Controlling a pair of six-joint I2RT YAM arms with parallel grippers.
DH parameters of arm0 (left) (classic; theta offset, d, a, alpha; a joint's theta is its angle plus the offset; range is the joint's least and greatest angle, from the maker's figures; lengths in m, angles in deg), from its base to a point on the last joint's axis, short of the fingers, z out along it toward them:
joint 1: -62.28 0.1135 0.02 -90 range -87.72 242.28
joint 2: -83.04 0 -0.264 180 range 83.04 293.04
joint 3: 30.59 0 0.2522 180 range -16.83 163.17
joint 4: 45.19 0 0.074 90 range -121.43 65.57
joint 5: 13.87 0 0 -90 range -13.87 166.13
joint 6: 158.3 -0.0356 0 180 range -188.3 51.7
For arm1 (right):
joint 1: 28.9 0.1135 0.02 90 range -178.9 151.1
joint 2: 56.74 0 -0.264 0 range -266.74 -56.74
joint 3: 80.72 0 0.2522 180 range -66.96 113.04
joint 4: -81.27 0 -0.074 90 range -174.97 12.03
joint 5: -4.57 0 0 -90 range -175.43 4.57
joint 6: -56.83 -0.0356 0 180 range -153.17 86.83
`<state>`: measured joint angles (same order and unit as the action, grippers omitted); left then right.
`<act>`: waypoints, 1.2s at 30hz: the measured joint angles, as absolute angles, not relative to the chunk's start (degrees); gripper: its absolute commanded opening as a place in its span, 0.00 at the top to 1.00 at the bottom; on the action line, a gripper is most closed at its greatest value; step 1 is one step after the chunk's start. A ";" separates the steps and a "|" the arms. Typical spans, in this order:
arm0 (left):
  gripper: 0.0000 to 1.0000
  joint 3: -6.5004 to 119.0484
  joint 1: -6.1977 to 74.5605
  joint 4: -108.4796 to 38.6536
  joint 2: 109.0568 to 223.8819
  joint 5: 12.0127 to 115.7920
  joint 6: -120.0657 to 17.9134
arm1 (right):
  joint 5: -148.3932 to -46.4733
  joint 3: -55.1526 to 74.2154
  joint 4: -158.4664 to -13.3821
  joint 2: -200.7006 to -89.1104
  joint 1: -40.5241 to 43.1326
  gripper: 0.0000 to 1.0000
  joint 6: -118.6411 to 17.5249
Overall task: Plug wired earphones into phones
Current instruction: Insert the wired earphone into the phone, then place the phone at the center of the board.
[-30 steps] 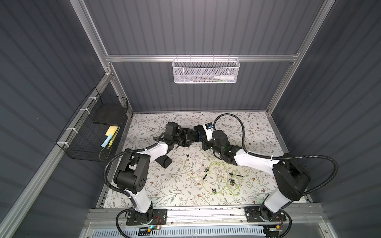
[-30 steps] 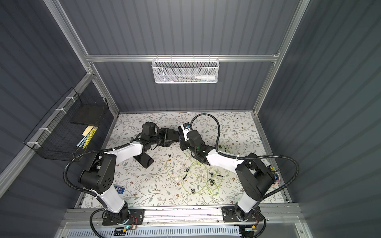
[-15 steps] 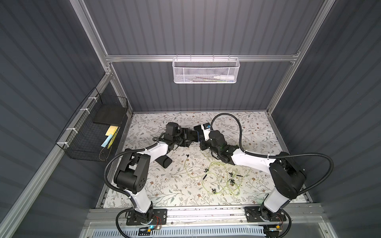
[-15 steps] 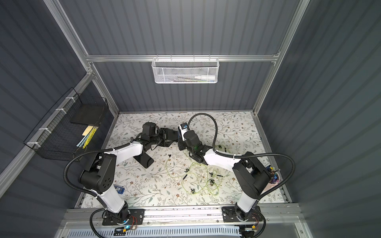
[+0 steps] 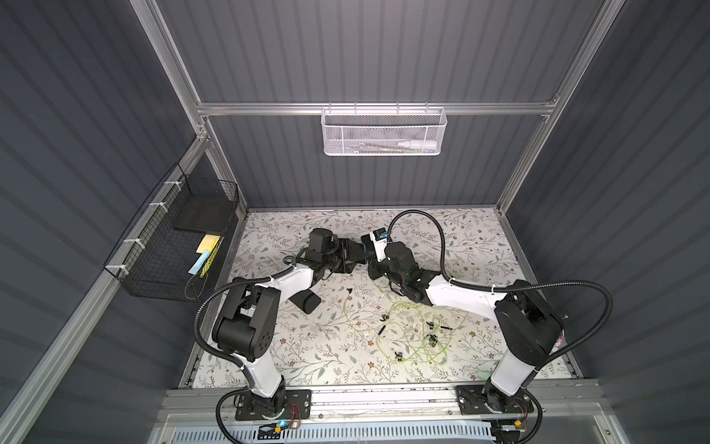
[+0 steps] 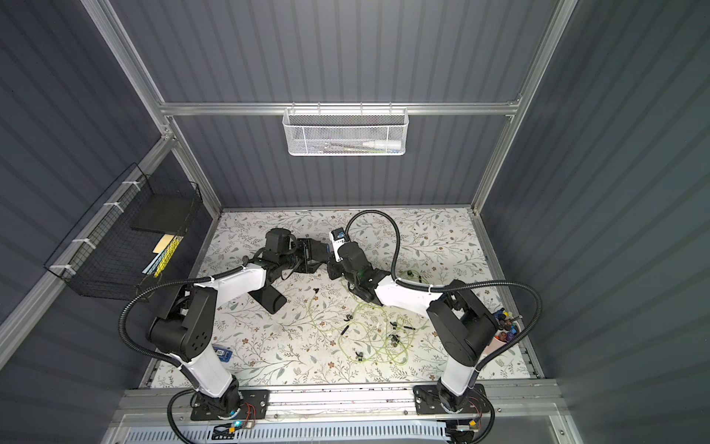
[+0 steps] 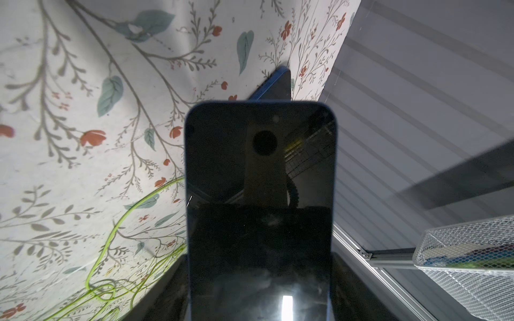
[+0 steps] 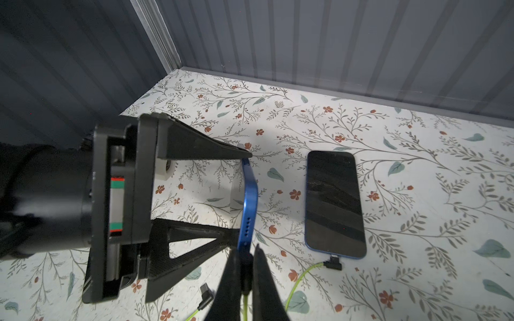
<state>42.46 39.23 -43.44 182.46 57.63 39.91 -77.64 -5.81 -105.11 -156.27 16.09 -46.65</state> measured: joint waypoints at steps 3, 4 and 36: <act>1.00 42.46 39.23 -43.03 182.50 57.91 39.88 | -78.60 -5.75 -104.81 -156.31 15.74 1.00 -47.33; 1.00 42.46 39.23 -42.89 182.50 57.94 39.80 | -78.95 -5.71 -104.57 -156.29 15.61 0.99 -47.46; 1.00 50.98 42.31 -27.09 187.31 57.72 23.51 | -101.97 -4.68 -81.73 -145.51 4.64 0.60 -58.41</act>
<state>50.98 42.31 -27.09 187.31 57.72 23.51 -101.97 -4.68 -81.73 -145.51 4.64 -58.41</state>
